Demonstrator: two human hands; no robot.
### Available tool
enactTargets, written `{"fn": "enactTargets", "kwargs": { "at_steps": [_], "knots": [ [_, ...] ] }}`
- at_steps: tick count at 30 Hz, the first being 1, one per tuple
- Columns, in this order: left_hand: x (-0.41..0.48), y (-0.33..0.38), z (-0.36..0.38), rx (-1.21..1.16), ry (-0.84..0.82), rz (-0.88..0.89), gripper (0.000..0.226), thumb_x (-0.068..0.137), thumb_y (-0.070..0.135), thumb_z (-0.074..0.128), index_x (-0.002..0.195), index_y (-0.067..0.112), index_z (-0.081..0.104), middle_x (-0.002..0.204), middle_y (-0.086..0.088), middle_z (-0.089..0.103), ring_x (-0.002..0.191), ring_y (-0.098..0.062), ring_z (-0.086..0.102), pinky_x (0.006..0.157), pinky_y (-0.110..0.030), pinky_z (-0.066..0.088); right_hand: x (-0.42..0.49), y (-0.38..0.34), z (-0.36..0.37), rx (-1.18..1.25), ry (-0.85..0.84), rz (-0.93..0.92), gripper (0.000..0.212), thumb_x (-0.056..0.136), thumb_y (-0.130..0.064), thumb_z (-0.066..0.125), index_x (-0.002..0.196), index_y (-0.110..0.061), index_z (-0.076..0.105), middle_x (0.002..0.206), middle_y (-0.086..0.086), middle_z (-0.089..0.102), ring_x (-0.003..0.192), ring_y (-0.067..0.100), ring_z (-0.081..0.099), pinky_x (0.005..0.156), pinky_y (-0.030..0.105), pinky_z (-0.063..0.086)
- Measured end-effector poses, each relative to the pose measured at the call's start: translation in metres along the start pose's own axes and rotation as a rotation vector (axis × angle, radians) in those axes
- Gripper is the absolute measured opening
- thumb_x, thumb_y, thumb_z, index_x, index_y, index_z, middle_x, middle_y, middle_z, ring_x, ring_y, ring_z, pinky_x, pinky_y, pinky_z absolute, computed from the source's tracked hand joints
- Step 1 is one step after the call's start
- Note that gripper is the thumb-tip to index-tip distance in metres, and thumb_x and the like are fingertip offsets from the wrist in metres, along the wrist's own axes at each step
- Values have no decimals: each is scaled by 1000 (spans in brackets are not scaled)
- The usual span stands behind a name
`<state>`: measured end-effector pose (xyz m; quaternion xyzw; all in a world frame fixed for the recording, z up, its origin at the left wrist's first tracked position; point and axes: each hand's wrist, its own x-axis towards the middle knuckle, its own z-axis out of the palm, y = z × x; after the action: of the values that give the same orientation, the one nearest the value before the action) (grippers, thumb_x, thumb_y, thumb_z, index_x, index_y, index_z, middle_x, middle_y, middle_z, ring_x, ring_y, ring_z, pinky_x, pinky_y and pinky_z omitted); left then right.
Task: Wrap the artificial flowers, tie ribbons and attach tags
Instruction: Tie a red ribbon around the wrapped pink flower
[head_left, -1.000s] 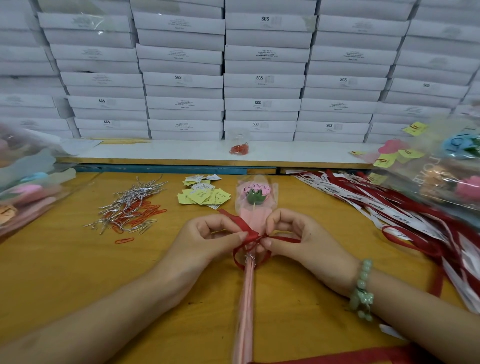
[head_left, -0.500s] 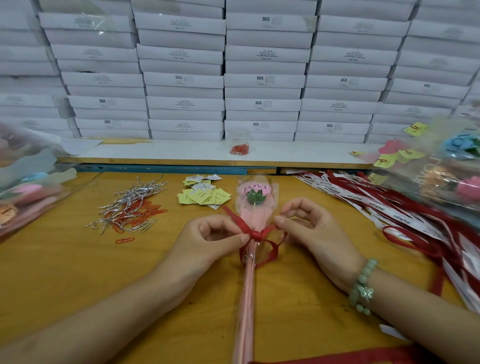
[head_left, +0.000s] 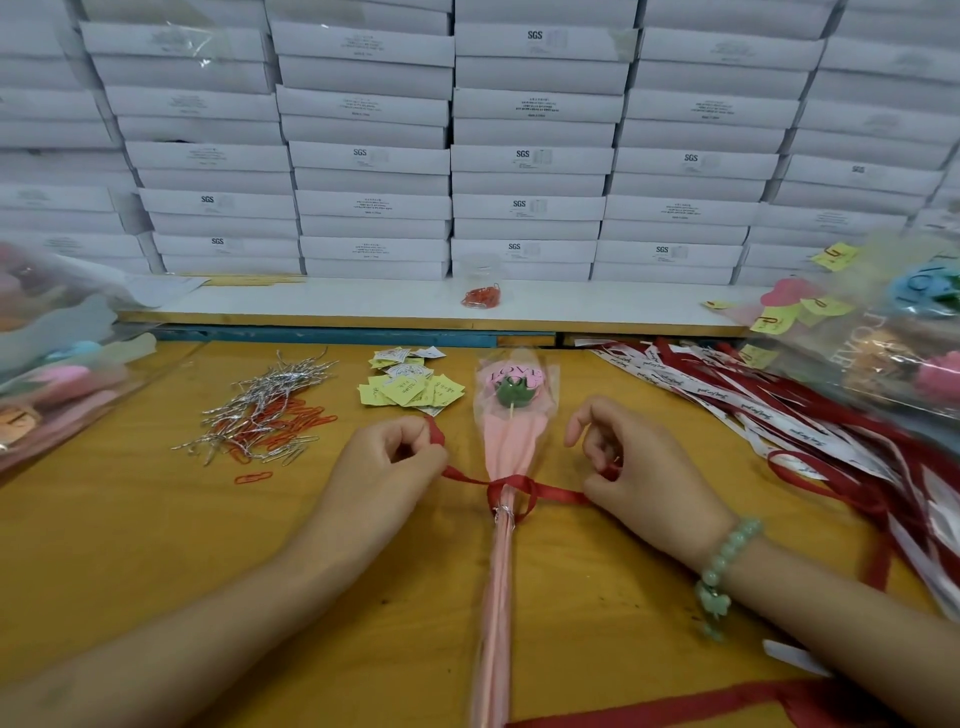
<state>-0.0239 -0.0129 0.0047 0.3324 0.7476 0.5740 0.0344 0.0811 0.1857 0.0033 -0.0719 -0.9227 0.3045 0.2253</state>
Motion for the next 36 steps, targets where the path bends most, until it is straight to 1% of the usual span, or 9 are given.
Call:
{"fn": "enactTargets", "kwargs": {
  "at_steps": [3,7,14,17,20,22,26,32,36],
  "knots": [
    [4,0,-9,346,-10,141,33,78,7,61,54,12,38,54,8,43,53,-8,42,50,-16,34,0,0,-1,-137,-28,-60,43,71,12,56,88,-27,51,60,-6,45,62,7,49,57,18,39],
    [8,7,-24,950,-139,372,26,71,29,48,54,25,29,57,10,37,50,-6,35,46,-24,22,-2,0,0,-210,-61,-79,48,68,13,53,92,-28,50,61,-7,43,66,7,49,56,19,38],
    [14,15,-36,1278,-348,254,29,83,43,45,62,25,36,63,9,42,54,-8,37,48,-22,23,-3,1,2,-263,-70,-70,50,69,8,49,91,-36,47,64,-8,43,68,8,48,52,27,39],
    [13,18,-37,1273,-406,243,27,81,45,43,66,24,39,68,8,44,58,-9,39,50,-24,27,-4,-2,2,-312,-51,-79,44,69,-2,53,91,-40,45,73,-13,45,74,4,47,60,22,33],
    [10,21,-31,1220,-317,344,21,83,51,35,77,30,38,80,11,39,72,-9,39,56,-23,33,-5,-6,-1,-295,-15,-157,24,78,-24,59,93,-38,48,85,-18,49,85,1,48,79,24,36],
    [8,21,-24,1113,-266,386,25,83,55,30,92,34,41,91,14,41,84,-7,39,63,-17,35,-7,-11,-2,-253,-44,-226,12,84,-34,57,93,-37,50,86,-19,51,87,2,50,84,24,38],
    [1,13,-11,825,-397,347,30,89,51,53,117,40,49,113,25,50,106,5,42,88,-18,43,-8,-15,1,-268,-161,-300,11,87,-45,54,95,-37,55,87,-21,53,89,0,51,85,20,38],
    [-7,0,-3,553,-412,299,26,84,40,70,106,39,56,96,22,55,100,4,49,83,-16,43,-7,-16,2,-300,-234,-330,11,87,-44,60,93,-36,55,87,-20,54,88,-1,49,83,10,32],
    [-8,-2,0,466,-396,300,20,83,32,73,95,40,58,93,23,56,96,0,52,77,-11,41,-5,-15,4,-320,-286,-358,8,89,-38,61,89,-34,54,86,-18,51,86,0,47,80,13,31]
  ]
}}
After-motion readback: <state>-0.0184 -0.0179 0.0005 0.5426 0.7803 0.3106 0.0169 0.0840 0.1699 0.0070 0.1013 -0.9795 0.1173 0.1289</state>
